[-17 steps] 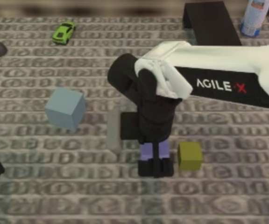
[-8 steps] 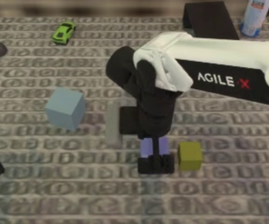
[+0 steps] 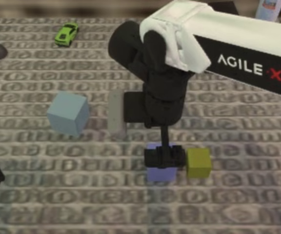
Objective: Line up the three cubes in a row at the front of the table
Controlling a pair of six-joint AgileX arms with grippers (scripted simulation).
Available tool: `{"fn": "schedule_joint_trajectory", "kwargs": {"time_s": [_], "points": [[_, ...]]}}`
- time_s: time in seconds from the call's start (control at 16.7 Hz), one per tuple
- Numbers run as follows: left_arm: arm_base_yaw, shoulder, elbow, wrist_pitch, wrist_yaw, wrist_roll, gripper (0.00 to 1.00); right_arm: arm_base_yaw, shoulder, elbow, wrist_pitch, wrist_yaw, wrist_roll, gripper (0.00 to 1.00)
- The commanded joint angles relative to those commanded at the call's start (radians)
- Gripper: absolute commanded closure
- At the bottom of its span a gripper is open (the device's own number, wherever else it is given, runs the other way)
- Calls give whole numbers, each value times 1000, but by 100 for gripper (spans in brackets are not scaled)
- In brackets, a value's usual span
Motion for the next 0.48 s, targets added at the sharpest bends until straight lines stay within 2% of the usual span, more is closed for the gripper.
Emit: {"fn": "schedule_joint_trajectory", "kwargs": {"time_s": [0.24, 0.48], "points": [[-2, 10, 10, -7, 1, 0, 0, -9, -6, -10, 9, -1, 4, 0], [-30, 156, 155, -106, 4, 2, 0, -77, -152, -124, 110, -16, 55, 0]]}}
